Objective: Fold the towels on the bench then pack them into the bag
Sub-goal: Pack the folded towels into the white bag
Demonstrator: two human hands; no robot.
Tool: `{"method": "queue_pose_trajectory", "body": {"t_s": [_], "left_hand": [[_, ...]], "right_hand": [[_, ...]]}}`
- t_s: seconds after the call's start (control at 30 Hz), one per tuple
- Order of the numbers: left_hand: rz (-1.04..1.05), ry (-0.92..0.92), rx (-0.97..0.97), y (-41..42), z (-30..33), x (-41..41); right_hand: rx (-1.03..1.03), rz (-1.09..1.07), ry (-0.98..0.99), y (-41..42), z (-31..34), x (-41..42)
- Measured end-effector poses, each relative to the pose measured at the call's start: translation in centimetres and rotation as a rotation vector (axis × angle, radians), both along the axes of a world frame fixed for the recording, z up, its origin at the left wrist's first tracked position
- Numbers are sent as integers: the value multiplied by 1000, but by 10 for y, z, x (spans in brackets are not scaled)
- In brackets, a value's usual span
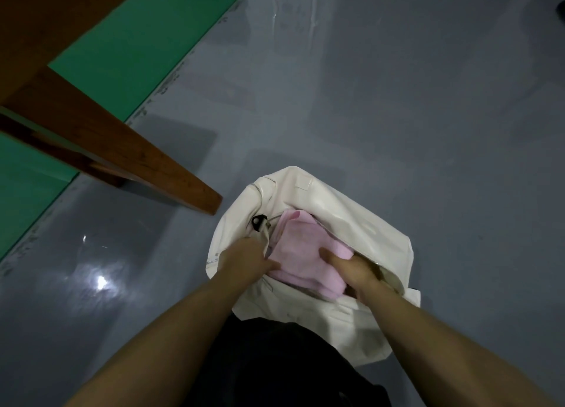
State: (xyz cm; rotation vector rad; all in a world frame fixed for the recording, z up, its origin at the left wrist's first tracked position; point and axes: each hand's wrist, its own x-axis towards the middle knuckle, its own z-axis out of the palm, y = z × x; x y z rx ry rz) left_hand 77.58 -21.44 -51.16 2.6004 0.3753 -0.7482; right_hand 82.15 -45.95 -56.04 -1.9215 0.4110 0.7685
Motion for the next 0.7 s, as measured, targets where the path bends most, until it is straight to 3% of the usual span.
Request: {"method": "queue_pose_trajectory", "body": {"t_s": [0.17,0.27,0.43,0.6,0.7], "left_hand": [[80,-320,-70,-15,11,3],[28,-617,141,-14,13,15],[-82,-463,455,9,-5,16],[231,-388,350,18,-12,20],[303,-386,368,12,-15,30]], "right_hand": [[177,-67,30,4,4,7],[123,-45,-68,10,7,-1],[73,9,-3,11,6,-8],[-76,94,-151,14,10,-11],[-182,15,-209,24,14,-9]]}}
